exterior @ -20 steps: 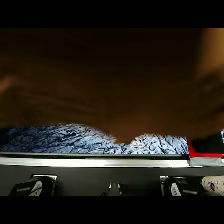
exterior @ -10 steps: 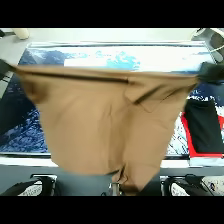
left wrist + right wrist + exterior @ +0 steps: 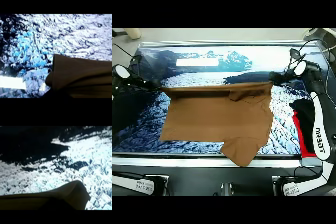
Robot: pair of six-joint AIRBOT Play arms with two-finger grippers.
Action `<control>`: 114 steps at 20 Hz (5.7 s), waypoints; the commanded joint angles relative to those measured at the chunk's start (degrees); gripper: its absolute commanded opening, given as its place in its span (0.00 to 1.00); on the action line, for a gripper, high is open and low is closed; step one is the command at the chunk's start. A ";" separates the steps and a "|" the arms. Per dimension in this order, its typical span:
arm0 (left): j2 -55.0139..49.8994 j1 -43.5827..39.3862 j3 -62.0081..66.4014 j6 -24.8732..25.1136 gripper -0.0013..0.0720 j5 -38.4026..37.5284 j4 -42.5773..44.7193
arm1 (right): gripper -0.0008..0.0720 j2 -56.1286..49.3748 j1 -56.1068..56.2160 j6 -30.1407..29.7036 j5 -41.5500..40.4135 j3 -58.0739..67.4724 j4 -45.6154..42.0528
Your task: Fold the shirts.
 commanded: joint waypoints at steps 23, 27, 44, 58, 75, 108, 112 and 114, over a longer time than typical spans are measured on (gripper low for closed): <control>7.78 10.82 -19.39 1.95 0.83 -25.11 -2.91 | 0.59 13.90 -4.48 0.20 35.50 -26.27 -1.97; 19.39 13.31 -44.54 4.15 0.83 -12.63 -3.48 | 0.59 21.57 -4.50 -2.60 30.34 -39.17 0.20; 19.96 8.17 -49.18 3.93 0.05 -1.79 -11.19 | 0.60 29.49 -4.48 -8.76 26.36 -53.46 11.23; 24.09 8.20 -49.03 4.79 0.05 -2.73 -11.82 | 0.04 29.49 -4.39 -11.56 4.79 -69.13 30.62; 1.40 6.84 -10.82 -2.38 0.05 0.66 -22.38 | 0.03 5.38 -4.50 -10.21 -2.40 -17.92 28.44; -13.88 -36.74 -6.36 0.76 0.05 14.45 -51.95 | 0.04 22.23 -0.46 -5.35 26.69 -10.36 30.38; -18.86 -45.77 -6.23 11.19 0.05 15.61 -75.95 | 0.04 29.46 -0.46 -4.81 26.45 -10.36 27.36; -18.14 -45.59 -6.21 13.66 0.05 15.78 -76.30 | 0.04 29.31 -0.35 -4.42 26.01 -10.36 27.17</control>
